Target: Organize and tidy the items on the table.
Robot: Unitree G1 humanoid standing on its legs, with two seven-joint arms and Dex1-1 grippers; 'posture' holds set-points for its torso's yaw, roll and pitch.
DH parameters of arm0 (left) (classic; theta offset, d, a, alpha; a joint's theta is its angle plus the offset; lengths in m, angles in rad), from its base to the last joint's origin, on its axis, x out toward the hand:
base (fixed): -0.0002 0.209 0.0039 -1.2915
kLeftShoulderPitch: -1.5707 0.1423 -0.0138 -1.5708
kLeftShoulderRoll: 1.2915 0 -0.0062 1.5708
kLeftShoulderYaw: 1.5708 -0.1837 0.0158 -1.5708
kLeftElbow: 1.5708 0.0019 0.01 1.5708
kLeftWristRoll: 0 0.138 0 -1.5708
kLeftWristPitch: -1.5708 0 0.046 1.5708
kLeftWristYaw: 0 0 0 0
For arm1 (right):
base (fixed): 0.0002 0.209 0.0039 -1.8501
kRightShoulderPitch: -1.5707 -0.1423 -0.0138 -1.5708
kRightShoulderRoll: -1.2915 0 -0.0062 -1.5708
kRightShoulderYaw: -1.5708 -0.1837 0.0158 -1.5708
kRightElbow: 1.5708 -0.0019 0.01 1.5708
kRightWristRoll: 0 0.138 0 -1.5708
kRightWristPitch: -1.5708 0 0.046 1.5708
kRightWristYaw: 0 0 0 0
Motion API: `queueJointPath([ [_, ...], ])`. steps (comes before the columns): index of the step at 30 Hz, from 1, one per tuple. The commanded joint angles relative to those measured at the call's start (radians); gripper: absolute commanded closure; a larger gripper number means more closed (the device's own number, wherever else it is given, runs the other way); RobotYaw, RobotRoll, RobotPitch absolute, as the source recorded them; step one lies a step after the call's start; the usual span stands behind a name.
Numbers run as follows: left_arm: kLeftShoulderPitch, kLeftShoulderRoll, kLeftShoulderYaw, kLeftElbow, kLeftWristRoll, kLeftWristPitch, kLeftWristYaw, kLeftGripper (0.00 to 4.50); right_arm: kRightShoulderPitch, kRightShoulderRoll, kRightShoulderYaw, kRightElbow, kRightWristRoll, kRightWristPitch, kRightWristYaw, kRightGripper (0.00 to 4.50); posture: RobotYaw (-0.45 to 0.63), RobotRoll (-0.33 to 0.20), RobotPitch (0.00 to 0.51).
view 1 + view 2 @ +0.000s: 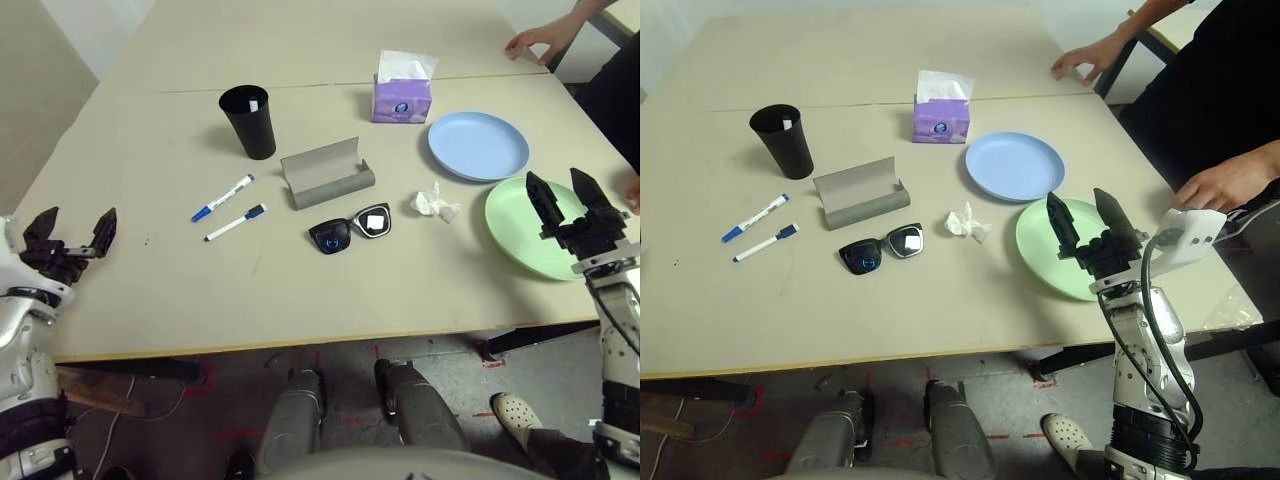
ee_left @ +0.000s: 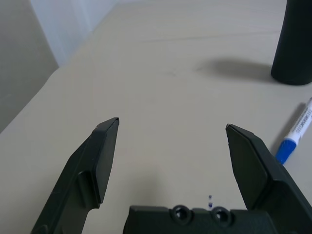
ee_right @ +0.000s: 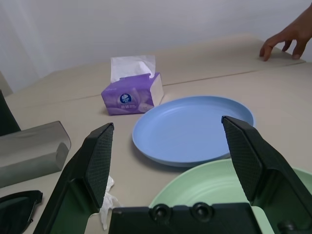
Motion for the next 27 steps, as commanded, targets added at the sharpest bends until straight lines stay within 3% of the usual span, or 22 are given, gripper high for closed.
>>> queueJointPath([
  [1,-0.028,-0.009,-0.030,0.005,0.001,0.009,-0.008,0.05,0.030,0.005,-0.020,-0.025,0.014,0.000,-0.006,0.00,-0.10,0.000,0.201],
  [7,-0.023,-0.026,-0.038,-0.064,-0.014,0.039,-0.006,0.05,0.027,-0.024,-0.045,0.021,0.018,-0.011,0.020,0.00,-0.09,0.000,0.215],
  [14,-0.026,-0.018,-0.047,-0.018,-0.003,0.032,-0.024,0.05,0.006,-0.082,-0.108,0.098,0.018,-0.043,0.026,0.00,-0.12,0.000,0.217],
  [27,-0.053,-0.022,-0.050,0.008,-0.003,0.025,-0.029,0.05,-0.027,-0.082,-0.082,0.145,-0.018,-0.057,0.048,0.00,-0.12,0.000,0.187],
])
